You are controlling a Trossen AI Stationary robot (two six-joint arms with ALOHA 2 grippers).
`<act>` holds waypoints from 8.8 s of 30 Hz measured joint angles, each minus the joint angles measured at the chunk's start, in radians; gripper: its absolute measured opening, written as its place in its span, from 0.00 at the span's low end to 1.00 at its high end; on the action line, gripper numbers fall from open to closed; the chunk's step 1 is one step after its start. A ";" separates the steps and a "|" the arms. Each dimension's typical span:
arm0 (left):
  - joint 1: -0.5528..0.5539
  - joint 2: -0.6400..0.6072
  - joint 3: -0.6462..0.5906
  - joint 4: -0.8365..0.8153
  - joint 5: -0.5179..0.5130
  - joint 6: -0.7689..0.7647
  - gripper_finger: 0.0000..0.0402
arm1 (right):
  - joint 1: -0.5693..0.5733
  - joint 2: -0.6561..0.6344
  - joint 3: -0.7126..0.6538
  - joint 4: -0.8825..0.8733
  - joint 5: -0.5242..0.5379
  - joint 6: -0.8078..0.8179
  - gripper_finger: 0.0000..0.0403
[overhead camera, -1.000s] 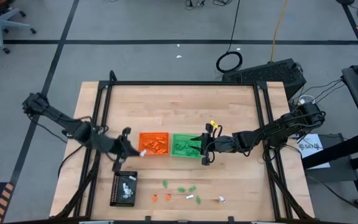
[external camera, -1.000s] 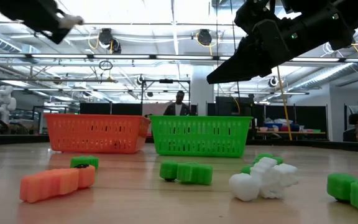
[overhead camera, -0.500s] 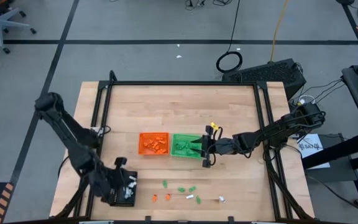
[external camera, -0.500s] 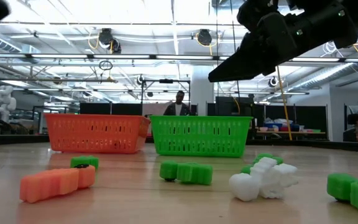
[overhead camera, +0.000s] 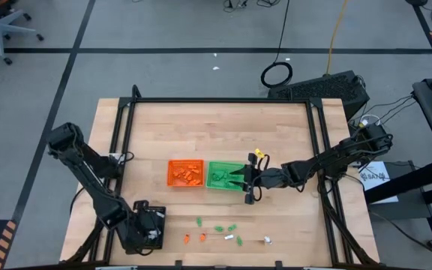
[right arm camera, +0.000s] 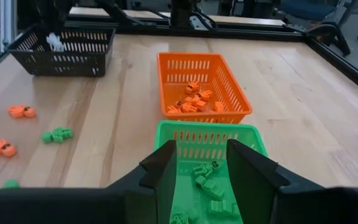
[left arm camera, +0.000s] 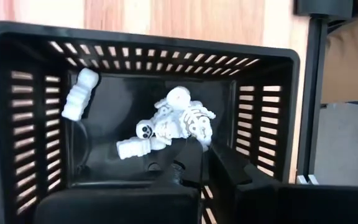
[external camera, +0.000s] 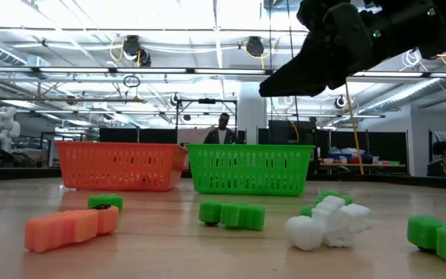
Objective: Sort Halloween decoration
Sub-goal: Put the white skeleton toy into the black bin, then put the green skeleton toy into the green bin
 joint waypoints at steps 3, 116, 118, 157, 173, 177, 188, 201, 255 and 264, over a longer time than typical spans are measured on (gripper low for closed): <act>0.000 -0.001 0.000 0.004 -0.003 0.004 0.06 | 0.004 0.000 0.000 0.012 0.001 0.006 0.32; 0.170 -0.148 0.019 0.135 -0.771 0.486 0.32 | 0.260 0.310 0.412 -0.524 -0.237 0.167 0.04; 0.172 -0.148 0.019 0.135 -0.771 0.487 0.32 | 0.266 0.251 0.412 -0.565 -0.218 0.145 0.03; 0.226 -0.148 0.019 0.136 -0.771 0.488 0.32 | 0.212 -0.235 0.413 -0.764 0.059 -0.540 0.03; 0.226 -0.148 0.019 0.136 -0.771 0.488 0.32 | 0.211 -0.234 0.413 -0.763 0.057 -0.495 0.03; 0.226 -0.148 0.019 0.135 -0.772 0.488 0.32 | 0.196 -0.204 0.414 -0.753 0.055 -0.391 0.03; 0.226 -0.148 0.019 0.136 -0.778 0.488 0.32 | 0.099 -0.023 0.414 -0.733 0.054 -0.191 0.03; 0.226 -0.147 0.019 0.138 -0.781 0.485 0.32 | -0.093 0.131 0.414 -0.728 -0.108 0.074 0.03; 0.391 0.363 0.295 0.173 -0.101 0.985 0.14 | 0.459 0.260 0.413 -0.527 0.188 0.203 0.23; 0.389 0.389 0.294 0.167 -0.102 0.981 0.32 | 0.458 0.268 0.413 -0.522 0.191 0.189 0.23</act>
